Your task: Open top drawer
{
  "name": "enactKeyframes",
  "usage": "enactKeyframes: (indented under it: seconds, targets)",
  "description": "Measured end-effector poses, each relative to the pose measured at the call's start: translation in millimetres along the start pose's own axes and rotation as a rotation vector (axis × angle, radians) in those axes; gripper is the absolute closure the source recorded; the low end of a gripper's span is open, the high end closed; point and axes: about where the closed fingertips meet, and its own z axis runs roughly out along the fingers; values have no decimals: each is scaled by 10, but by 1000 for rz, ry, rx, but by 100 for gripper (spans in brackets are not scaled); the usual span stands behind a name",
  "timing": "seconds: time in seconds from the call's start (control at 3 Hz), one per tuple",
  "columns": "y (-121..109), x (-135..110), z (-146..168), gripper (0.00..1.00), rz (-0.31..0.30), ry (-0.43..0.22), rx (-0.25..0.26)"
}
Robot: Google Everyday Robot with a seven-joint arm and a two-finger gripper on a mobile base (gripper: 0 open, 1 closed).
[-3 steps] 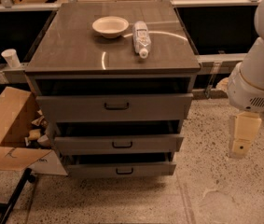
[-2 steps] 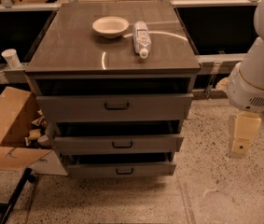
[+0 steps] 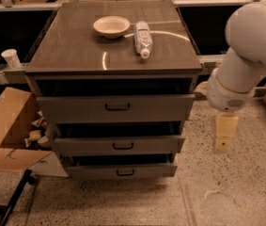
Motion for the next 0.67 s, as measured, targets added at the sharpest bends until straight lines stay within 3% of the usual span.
enactKeyframes:
  seconds: [0.33, 0.67]
  targets:
    - [-127, -265, 318, 0, -104, -42, -17]
    - [-281, -471, 609, 0, -164, -90, -17]
